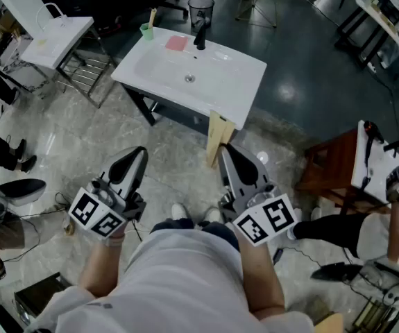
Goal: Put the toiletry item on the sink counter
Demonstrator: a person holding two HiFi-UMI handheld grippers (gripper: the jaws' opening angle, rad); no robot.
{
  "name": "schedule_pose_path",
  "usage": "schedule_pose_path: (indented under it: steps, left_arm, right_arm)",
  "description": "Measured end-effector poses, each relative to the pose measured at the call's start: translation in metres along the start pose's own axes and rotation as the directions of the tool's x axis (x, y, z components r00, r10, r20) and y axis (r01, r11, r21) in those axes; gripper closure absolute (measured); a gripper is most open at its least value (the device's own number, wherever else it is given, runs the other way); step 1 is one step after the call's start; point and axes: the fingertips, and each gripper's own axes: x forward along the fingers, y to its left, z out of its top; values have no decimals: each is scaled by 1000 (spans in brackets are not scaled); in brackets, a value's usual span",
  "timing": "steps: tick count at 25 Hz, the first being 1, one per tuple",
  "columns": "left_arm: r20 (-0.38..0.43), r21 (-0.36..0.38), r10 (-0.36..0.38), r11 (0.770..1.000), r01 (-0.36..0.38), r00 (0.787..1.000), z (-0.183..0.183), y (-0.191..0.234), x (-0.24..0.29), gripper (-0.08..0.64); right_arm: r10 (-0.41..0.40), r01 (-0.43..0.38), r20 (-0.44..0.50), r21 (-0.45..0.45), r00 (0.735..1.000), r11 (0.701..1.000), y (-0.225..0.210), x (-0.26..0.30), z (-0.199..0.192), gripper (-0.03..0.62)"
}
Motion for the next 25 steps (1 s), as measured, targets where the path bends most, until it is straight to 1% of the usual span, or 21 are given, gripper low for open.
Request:
schedule_pose_path:
  steps: [3,7,10,14,16,19,25]
  left_arm:
    - [-5,28,11,1000,-11,1000,4,10,-1,543]
    - [8,25,8,1000,-8,1000,7,24,-10,543]
    - [5,22,-13,1000,13,1000,7,33,-18,543]
    - [-2,16,-64,998,64,998,7,40,-24,543]
    - [-2,19,-77,997,77,997,6,43,-23,543]
    - [5,-5,-68,998,68,998,4,53,-22,543]
    - [7,-22,-70,997,70,998,1,70,-6,543]
  right_arm:
    - [-7,7,2,-1,1000,1000,3,10,2,572]
    - [-22,22,2,-9,1000,1000,11,21,-4,572]
    - [-36,36,8,-14,999,999,19,29,-9,572]
    - [-69,69,43,-8,997,998,25,35,-10,572]
    - [-85,86,51,-17,995,996,24,36,-10,572]
    - [-108,110,66,-24,992,994,19,38,-8,572]
    - [-126,126,80,3,989,992,-4,49,-9,572]
